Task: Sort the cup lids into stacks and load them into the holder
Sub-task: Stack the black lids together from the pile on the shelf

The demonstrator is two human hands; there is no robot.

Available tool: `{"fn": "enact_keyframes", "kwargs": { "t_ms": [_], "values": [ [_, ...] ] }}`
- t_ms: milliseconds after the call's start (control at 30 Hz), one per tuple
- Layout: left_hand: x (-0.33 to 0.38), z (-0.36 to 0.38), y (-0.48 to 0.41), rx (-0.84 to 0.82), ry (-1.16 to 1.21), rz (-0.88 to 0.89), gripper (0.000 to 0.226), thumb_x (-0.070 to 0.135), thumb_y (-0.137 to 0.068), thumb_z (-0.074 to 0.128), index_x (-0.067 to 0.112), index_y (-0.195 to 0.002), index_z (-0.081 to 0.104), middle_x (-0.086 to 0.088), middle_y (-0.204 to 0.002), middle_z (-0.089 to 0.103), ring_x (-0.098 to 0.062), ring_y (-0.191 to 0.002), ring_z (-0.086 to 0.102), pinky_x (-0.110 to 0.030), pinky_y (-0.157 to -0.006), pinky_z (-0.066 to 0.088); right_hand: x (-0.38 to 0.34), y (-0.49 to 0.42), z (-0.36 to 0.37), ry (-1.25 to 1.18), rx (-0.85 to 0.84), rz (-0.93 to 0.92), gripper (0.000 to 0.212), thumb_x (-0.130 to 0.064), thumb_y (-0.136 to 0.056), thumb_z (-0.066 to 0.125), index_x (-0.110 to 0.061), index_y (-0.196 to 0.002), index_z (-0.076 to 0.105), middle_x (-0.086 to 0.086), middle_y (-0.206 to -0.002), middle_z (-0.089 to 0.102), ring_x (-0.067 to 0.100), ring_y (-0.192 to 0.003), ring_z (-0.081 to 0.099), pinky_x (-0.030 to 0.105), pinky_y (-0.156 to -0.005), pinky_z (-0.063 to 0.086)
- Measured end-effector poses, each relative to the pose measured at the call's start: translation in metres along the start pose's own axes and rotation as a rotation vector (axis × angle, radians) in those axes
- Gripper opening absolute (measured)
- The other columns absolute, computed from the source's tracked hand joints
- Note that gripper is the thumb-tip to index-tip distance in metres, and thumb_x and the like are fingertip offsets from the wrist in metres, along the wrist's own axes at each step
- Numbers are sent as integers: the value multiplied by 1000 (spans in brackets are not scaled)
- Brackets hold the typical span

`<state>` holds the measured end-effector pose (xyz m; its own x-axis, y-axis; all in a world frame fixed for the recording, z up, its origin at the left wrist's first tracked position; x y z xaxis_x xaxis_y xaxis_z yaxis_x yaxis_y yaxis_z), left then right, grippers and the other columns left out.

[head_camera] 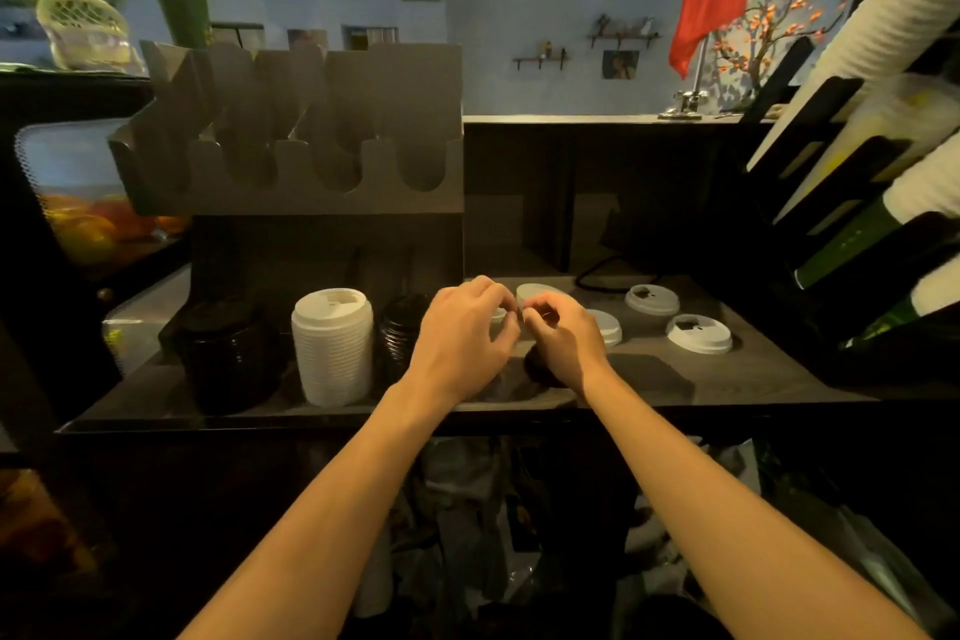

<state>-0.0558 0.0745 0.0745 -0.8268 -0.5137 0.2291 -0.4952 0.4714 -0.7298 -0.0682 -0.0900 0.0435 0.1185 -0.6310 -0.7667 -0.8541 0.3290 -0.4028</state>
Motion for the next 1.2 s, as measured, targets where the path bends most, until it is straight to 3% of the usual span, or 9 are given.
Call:
{"fn": "enact_keyframes", "kwargs": {
  "t_ms": [167,267,367,533,633,733,900,1100,1200],
  "values": [
    [13,53,-4,-152,79,-61,26,30,-94,64,22,-119,63,7,-119,62,-13,-100,62,-22,-79,39,40,3,-27,191,-59,-61,26,-23,-96,64,-23,-122,65,-1,-118,60,16,-112,56,30,-89,45],
    [7,79,5,-235,171,-194,43,32,-94,65,23,-134,52,6,-135,49,-16,-115,59,-32,-86,48,59,5,-29,230,-187,-6,41,-29,-95,65,-26,-135,58,-3,-138,51,14,-132,43,34,-109,38],
    [1,93,13,-330,272,-328,51,35,-96,64,24,-141,43,9,-143,38,-13,-122,52,-32,-93,45,64,4,-28,136,-274,57,46,-30,-92,63,-32,-137,55,-6,-146,45,13,-139,36,37,-116,33],
    [-13,102,13,-464,343,-413,49,37,-96,59,31,-141,43,5,-139,56,-13,-121,54,-32,-97,43,66,2,-26,8,-396,97,51,-35,-80,64,-34,-131,60,-10,-128,61,10,-119,57,32,-100,49],
    [-13,101,13,-380,368,-460,46,28,-102,54,26,-147,41,2,-143,53,-18,-128,53,-38,-106,44,67,6,-30,-26,-325,102,51,-28,-88,74,-32,-135,57,-10,-123,62,7,-114,59,31,-99,50],
    [-12,102,14,-357,385,-461,49,40,-101,55,27,-146,42,1,-146,49,-17,-128,53,-44,-109,45,68,7,-33,-78,-205,127,52,-29,-87,77,-29,-135,56,-8,-115,62,8,-109,59,32,-96,52],
    [-5,97,15,-506,432,-382,100,71,-67,78,30,-150,37,5,-145,51,-12,-129,51,-37,-109,46,64,3,-29,8,-144,227,49,-38,-91,73,-23,-136,59,-1,-119,63,15,-110,59,30,-90,51],
    [-1,82,21,-275,615,-391,117,31,-68,95,30,-158,19,6,-139,54,-6,-130,51,-13,-103,38,56,5,-26,-75,-15,262,29,-41,-96,65,-17,-111,73,-2,-106,71,16,-101,64,25,-72,45],
    [3,71,26,-164,725,-358,103,21,-75,91,29,-155,26,11,-143,50,7,-129,50,-5,-102,38,43,7,-32,-343,-64,298,24,-35,-98,64,-16,-112,68,0,-106,71,15,-100,65,21,-72,48]
  ]
}}
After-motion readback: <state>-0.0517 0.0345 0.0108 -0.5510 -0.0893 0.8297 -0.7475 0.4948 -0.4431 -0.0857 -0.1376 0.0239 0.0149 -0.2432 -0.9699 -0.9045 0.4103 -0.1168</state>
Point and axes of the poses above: each hand's wrist, its own y-axis away from the middle knuckle, its own z-axis out of the palm, x = y × z, the point moved 2 cm from there along -y, towards the middle knuckle
